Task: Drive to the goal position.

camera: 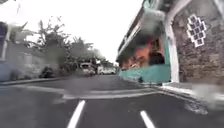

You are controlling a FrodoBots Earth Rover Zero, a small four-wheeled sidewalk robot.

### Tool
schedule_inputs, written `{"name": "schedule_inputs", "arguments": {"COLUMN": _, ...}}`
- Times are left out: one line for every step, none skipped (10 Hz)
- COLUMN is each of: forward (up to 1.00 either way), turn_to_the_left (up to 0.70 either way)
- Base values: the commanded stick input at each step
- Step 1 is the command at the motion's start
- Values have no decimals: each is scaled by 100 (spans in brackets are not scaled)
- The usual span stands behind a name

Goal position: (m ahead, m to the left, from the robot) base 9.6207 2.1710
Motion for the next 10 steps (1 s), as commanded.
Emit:
{"name": "schedule_inputs", "arguments": {"forward": 85, "turn_to_the_left": 5}}
{"name": "schedule_inputs", "arguments": {"forward": 85, "turn_to_the_left": 6}}
{"name": "schedule_inputs", "arguments": {"forward": 85, "turn_to_the_left": 3}}
{"name": "schedule_inputs", "arguments": {"forward": 85, "turn_to_the_left": 1}}
{"name": "schedule_inputs", "arguments": {"forward": 85, "turn_to_the_left": 0}}
{"name": "schedule_inputs", "arguments": {"forward": 85, "turn_to_the_left": 0}}
{"name": "schedule_inputs", "arguments": {"forward": 85, "turn_to_the_left": -34}}
{"name": "schedule_inputs", "arguments": {"forward": 75, "turn_to_the_left": -35}}
{"name": "schedule_inputs", "arguments": {"forward": 70, "turn_to_the_left": -35}}
{"name": "schedule_inputs", "arguments": {"forward": 70, "turn_to_the_left": -35}}
